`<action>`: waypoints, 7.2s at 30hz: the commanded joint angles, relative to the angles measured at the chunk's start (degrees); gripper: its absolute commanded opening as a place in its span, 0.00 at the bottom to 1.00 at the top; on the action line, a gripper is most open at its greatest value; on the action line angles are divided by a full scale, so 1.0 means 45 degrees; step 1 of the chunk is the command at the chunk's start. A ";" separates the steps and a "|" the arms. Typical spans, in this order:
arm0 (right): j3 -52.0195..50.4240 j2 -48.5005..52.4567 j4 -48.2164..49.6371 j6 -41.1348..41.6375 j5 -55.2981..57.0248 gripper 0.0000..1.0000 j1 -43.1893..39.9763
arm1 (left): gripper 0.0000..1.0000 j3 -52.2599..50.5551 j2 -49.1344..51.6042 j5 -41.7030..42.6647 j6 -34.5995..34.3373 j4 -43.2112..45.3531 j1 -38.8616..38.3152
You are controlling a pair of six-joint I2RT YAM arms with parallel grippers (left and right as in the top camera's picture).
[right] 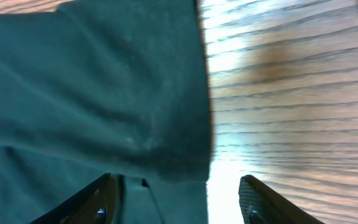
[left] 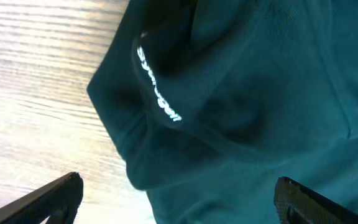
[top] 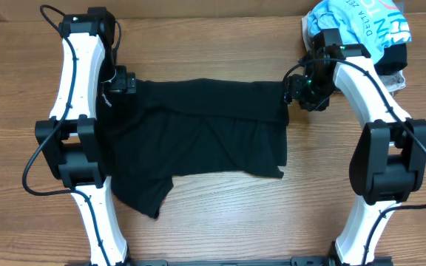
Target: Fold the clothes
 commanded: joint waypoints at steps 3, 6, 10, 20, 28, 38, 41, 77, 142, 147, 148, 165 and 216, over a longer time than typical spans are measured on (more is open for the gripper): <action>0.0627 -0.1243 0.0005 0.0364 -0.1447 0.67 -0.0238 | 1.00 0.1719 -0.0418 -0.0121 0.0146 -0.1146 0.0044; 0.0753 -0.2511 0.0087 0.0782 -0.1438 0.68 -0.0223 | 1.00 0.3575 -0.0612 0.0287 0.0112 -0.1923 0.0044; 0.0753 -0.4099 -0.0049 0.1103 -0.1428 0.68 -0.0214 | 1.00 0.4813 -0.1826 0.1773 0.0107 -0.1914 -0.0034; 0.0748 -0.7193 -0.2166 0.1360 -0.0457 0.69 0.0087 | 1.00 0.5032 -0.5382 0.1690 0.0024 -0.1914 -0.0559; -0.0078 -0.8981 -0.3230 0.1880 0.0189 0.65 0.0928 | 1.00 0.3361 -0.7529 0.1608 -0.0393 -0.1914 -0.1219; -0.4260 -1.1832 -0.2137 0.3283 0.0685 0.65 0.0933 | 1.00 -0.2832 -1.0001 0.0831 -0.1768 -0.1627 -0.1234; -0.5683 -1.2143 -0.1540 0.3322 0.0680 0.68 0.0933 | 1.00 -0.4954 -1.0579 0.0933 -0.2030 -0.0855 -0.1311; -0.8320 -0.9904 0.1277 0.3264 0.0680 0.71 0.0933 | 0.83 -1.9569 -1.1788 0.2628 -0.6280 0.6615 -0.4935; -0.9573 -0.8344 0.2302 0.3211 0.0559 0.62 0.0937 | 0.04 -1.1516 -1.1205 0.0913 -0.1273 0.3196 -0.4920; -1.0423 -0.7548 0.3585 0.3211 0.0471 0.58 0.0952 | 0.04 -1.1521 -1.1205 0.0913 -0.1268 0.3220 -0.4925; -1.0588 -0.7431 0.3832 0.3206 0.0413 0.56 0.1001 | 0.04 -1.1521 -1.1205 0.0913 -0.1268 0.3215 -0.4925; -1.2366 -0.6795 0.6271 0.3978 0.0452 0.45 0.2788 | 0.04 -1.1531 -1.1205 0.0913 -0.1273 0.3220 -0.4925; -1.0098 -0.9049 0.5756 0.3288 0.1632 0.04 0.1511 | 0.04 -1.1555 -0.9738 -0.2565 -0.1263 0.7363 -0.4197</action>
